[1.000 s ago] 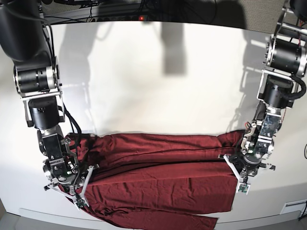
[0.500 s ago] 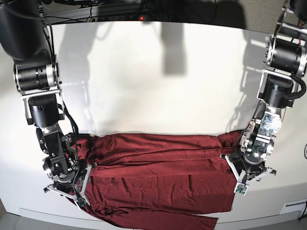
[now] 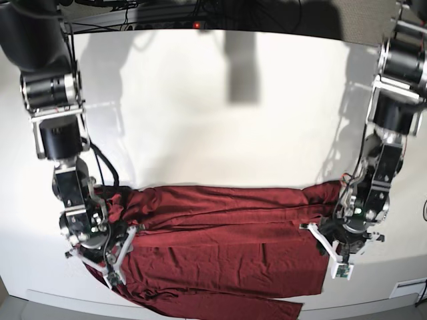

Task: Fold the T-shirt properly
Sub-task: 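Lift and drag the shirt with both grippers away from the hem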

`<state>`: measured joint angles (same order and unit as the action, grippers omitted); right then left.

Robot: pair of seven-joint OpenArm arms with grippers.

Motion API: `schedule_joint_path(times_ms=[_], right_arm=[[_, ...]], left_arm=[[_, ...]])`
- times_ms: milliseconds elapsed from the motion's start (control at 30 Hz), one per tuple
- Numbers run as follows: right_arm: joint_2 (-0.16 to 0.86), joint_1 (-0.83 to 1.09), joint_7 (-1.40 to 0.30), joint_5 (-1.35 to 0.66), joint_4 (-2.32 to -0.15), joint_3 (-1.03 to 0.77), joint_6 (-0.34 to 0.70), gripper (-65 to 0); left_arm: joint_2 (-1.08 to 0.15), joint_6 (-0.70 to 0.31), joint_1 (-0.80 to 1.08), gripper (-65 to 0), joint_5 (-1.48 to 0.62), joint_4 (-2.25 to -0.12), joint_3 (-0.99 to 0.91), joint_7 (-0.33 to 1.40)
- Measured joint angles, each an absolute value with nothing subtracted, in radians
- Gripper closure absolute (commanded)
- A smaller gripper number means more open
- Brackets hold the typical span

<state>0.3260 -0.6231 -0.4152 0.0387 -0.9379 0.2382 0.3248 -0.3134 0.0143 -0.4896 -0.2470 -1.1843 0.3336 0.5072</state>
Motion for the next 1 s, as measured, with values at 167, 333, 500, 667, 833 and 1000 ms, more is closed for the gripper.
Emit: schedule_joint_path(times_ms=[167,333,500,667,833,1000], right_arm=[[0.313,-0.500,-0.424,-0.029,-1.064,0.139,0.330,-24.1],[0.319,-0.453,-0.434,-0.118,-1.077,-0.085,0.356,-24.0],[0.312,-0.418,-0.440,-0.127,-1.077,-0.208,0.459,-24.0],[0.310,-0.410,-0.437,-0.155,-1.063,-0.199,0.489,-24.0],[0.303,-0.413,-0.381,-0.159,-1.019,-0.192,0.491,-24.0],[0.278,-0.467,-0.332,-0.097,-0.875,-0.191,0.492,-24.0]], left_arm=[[-0.303,0.008,-0.317,-19.8,-0.271,-1.356,0.334,0.495],[-0.284,0.092,-0.250,-19.8,-0.222,-1.330,0.335,0.437],[-0.272,0.102,-0.270,-19.8,-0.219,-1.299,0.334,0.410],[-0.217,0.101,-0.315,-19.8,-0.216,-1.218,0.299,0.395],[-0.174,0.102,-0.358,-19.8,-0.216,-1.079,0.247,0.394],[-0.171,0.102,-0.371,-19.8,-0.214,-1.053,0.245,0.367]])
